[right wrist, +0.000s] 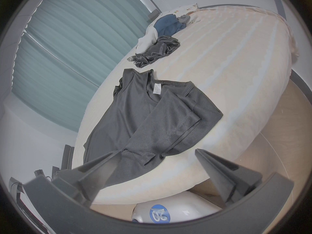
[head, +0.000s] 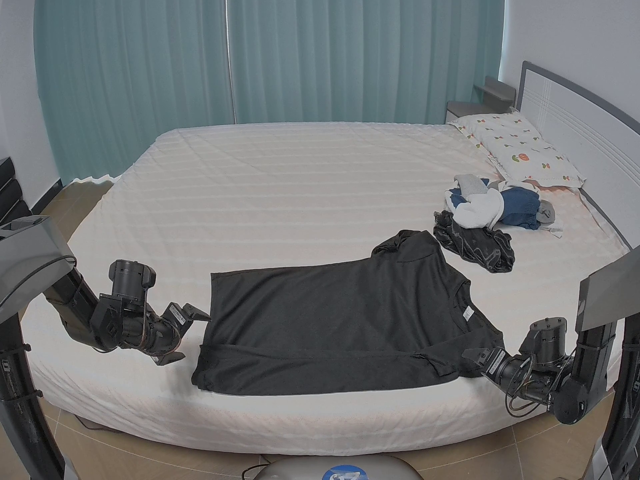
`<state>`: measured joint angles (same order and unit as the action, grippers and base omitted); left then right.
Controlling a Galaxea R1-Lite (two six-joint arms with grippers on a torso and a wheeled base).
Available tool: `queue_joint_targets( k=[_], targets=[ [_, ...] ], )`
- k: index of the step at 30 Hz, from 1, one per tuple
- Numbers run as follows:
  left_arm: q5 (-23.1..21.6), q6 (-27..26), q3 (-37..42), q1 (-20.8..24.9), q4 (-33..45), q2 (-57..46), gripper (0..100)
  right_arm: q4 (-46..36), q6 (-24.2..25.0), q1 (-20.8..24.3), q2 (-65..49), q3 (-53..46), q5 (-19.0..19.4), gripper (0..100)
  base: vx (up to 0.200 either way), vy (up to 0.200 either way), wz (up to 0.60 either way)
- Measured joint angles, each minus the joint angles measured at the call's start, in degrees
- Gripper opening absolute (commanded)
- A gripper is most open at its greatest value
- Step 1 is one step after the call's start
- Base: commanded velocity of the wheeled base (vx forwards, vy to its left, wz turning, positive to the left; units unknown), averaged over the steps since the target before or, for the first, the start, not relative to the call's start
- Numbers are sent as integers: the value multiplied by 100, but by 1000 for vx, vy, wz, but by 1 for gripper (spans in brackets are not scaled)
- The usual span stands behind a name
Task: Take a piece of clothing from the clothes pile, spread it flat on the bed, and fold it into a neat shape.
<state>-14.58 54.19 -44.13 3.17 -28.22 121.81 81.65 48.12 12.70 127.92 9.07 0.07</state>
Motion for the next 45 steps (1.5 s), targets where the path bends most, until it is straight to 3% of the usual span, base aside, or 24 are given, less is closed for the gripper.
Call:
queue_joint_targets(
  k=[9, 12, 17, 20, 34, 42, 43, 45],
  targets=[
    [5, -2, 0, 2, -2, 10, 100, 489, -138, -479, -82, -26, 148, 100, 0, 0, 0],
    [5, -5, 0, 7, -11, 11, 100, 558, -321, -756, -156, -17, 633, 100, 200, 0, 0],
    [2, -5, 17, 0, -68, 18, 100, 649, -851, -1275, -221, -12, 2042, 100, 120, 0, 0],
    [5, -5, 30, 0, -104, 18, 100, 673, -1312, -1512, -143, 145, 2480, 100, 0, 0, 0],
    [9, -7, 52, 0, -139, 27, 100, 640, -2078, -1743, 856, 1008, 2670, 100, 0, 0, 0],
    [7, -7, 52, 0, -134, 29, 100, 714, -2187, -1741, 1161, 1076, 2870, 100, 0, 0, 0],
    [9, -7, 52, 0, -134, 29, 100, 719, -2185, -1744, 1184, 1096, 2875, 0, 0, 0, 0],
    [9, -7, 52, 0, -134, 32, 100, 730, -2185, -1765, 1232, 1126, 2877, 0, 0, 0, 0]
  ],
)
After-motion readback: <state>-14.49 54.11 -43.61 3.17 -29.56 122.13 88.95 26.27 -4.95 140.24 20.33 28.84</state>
